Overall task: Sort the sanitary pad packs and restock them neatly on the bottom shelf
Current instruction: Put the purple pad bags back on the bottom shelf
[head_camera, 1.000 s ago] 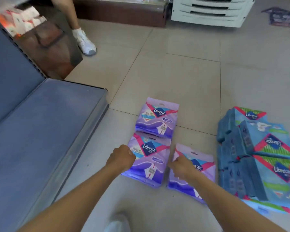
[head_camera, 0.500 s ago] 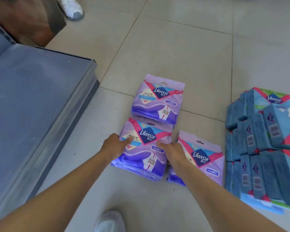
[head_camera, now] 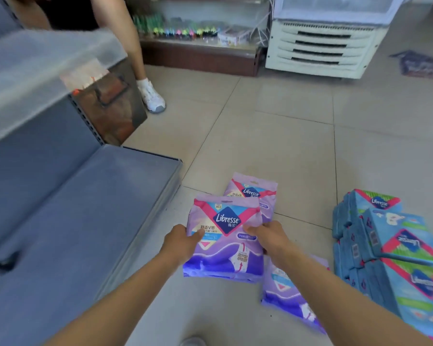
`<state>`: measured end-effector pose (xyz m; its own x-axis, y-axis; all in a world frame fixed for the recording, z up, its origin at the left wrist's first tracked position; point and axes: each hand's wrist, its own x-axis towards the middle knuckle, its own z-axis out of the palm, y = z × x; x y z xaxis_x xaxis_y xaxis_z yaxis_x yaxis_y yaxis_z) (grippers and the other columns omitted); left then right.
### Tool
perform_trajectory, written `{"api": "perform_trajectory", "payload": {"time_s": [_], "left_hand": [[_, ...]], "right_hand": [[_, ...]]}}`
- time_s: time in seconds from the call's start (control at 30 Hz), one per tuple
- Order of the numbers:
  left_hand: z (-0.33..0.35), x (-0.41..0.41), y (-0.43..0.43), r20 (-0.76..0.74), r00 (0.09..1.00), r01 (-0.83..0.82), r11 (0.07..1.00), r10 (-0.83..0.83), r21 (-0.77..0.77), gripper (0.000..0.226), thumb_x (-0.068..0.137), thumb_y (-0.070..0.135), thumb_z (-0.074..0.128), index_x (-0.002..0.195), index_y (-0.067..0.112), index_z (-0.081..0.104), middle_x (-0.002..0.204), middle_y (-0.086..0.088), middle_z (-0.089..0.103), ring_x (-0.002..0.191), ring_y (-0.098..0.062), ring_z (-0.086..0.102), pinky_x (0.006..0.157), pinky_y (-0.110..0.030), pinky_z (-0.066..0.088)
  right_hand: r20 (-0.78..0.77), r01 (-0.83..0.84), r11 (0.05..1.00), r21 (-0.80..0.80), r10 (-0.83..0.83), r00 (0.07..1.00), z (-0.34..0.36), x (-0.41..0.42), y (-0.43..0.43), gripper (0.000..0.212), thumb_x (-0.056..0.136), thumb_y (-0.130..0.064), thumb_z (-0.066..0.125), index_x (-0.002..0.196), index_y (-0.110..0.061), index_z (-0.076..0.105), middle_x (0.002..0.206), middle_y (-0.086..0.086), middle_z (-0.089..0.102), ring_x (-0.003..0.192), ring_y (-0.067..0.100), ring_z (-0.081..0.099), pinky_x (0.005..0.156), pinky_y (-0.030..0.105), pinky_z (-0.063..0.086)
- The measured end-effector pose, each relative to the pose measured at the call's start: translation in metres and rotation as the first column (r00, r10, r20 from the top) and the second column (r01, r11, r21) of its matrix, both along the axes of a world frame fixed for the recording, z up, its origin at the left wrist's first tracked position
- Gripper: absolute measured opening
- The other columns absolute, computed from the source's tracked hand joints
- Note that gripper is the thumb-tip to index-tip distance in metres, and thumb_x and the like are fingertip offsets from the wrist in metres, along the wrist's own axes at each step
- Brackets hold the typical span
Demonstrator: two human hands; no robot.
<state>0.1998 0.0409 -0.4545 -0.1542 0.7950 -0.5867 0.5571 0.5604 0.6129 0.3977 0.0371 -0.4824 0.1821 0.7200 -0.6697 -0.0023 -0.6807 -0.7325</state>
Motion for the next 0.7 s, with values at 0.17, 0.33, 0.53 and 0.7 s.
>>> {"api": "perform_trajectory", "payload": {"time_s": [0.17, 0.33, 0.53, 0.7], "left_hand": [[0.112, -0.026, -0.004, -0.029, 0.997, -0.059, 0.975, 0.067, 0.213, 0.035, 0.090, 0.037, 0.060, 0.108, 0.006, 0.059, 0.106, -0.007, 0.069, 0.094, -0.026, 0.067, 0.079, -0.034, 0.055], [0.217, -0.054, -0.028, -0.032, 0.981, -0.167, 0.912, 0.193, 0.376, 0.034, 0.092, 0.039, 0.057, 0.106, 0.009, 0.053, 0.109, -0.007, 0.067, 0.095, -0.025, 0.066, 0.084, -0.038, 0.056], [0.289, -0.095, -0.051, 0.019, 0.945, -0.288, 0.808, 0.325, 0.515, 0.036, 0.093, 0.036, 0.054, 0.112, 0.006, 0.056, 0.109, -0.008, 0.065, 0.095, -0.027, 0.064, 0.073, -0.031, 0.050], [0.315, -0.125, -0.057, 0.055, 0.898, -0.391, 0.735, 0.436, 0.555, 0.033, 0.095, 0.035, 0.051, 0.109, 0.006, 0.052, 0.113, -0.010, 0.063, 0.093, -0.027, 0.062, 0.073, -0.033, 0.047]], "right_hand": [[0.046, -0.080, 0.978, 0.193, 0.073, 0.996, 0.106, -0.025, 0.016, 0.042, 0.075, -0.029, 0.074, 0.106, -0.004, 0.062, 0.100, 0.014, 0.071, 0.089, 0.031, 0.069, 0.077, 0.040, 0.058], [0.073, -0.170, 0.933, 0.319, 0.155, 0.985, 0.218, -0.060, 0.018, 0.032, 0.077, -0.032, 0.074, 0.096, -0.008, 0.062, 0.095, 0.013, 0.072, 0.084, 0.031, 0.071, 0.078, 0.046, 0.059], [0.103, -0.271, 0.855, 0.442, 0.252, 0.962, 0.320, -0.112, 0.010, 0.025, 0.085, -0.023, 0.070, 0.098, -0.005, 0.060, 0.095, 0.013, 0.072, 0.071, 0.024, 0.070, 0.054, 0.027, 0.056], [0.134, -0.371, 0.789, 0.490, 0.352, 0.926, 0.360, -0.158, 0.021, 0.018, 0.086, -0.020, 0.069, 0.098, -0.008, 0.061, 0.098, 0.014, 0.072, 0.082, 0.028, 0.070, 0.075, 0.040, 0.058]]}}
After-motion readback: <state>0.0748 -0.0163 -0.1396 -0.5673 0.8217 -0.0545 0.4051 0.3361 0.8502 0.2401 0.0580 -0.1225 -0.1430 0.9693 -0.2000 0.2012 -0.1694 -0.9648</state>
